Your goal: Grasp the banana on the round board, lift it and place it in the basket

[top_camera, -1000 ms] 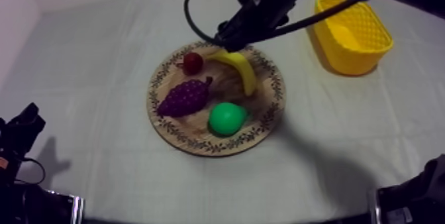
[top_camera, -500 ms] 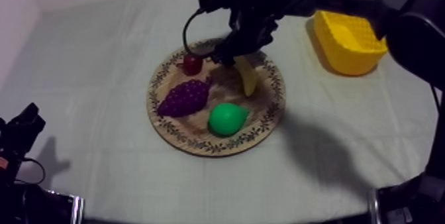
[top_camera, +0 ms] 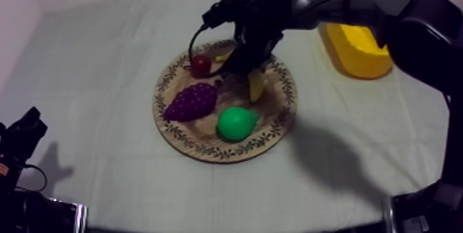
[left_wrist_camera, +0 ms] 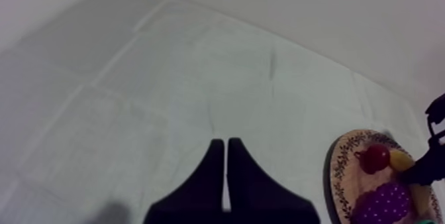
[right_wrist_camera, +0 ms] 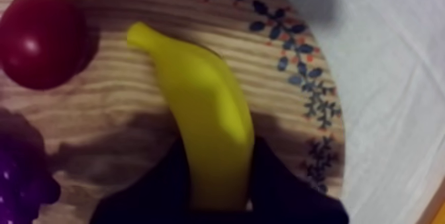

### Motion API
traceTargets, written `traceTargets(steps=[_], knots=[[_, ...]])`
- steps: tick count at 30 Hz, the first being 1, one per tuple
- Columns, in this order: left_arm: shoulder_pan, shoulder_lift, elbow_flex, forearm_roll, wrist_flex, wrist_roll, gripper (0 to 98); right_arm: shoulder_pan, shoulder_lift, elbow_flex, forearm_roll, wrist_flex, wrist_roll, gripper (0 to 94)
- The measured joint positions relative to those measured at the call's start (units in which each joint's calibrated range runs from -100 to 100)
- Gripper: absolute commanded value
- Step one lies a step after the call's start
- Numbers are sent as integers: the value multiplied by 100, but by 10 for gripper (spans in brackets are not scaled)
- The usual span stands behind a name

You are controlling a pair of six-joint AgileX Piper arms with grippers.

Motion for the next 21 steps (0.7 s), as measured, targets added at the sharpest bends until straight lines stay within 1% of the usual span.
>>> traceTargets(steps=[3, 7, 12, 16, 21], knots=[[0, 0, 0, 0, 0, 0, 1, -17, -190, 166, 13, 105, -35, 58], [0, 0, 0, 0, 0, 0, 1, -25, -626, 453, 225, 108, -177, 55], [0, 0, 0, 0, 0, 0, 1, 93, -1345, 812, 473, 107, -333, 55], [0, 0, 0, 0, 0, 0, 1, 266, -1967, 1051, 657, -11, -414, 56], [0, 0, 0, 0, 0, 0, 1, 648, -2739, 1410, 820, -210, -412, 57]])
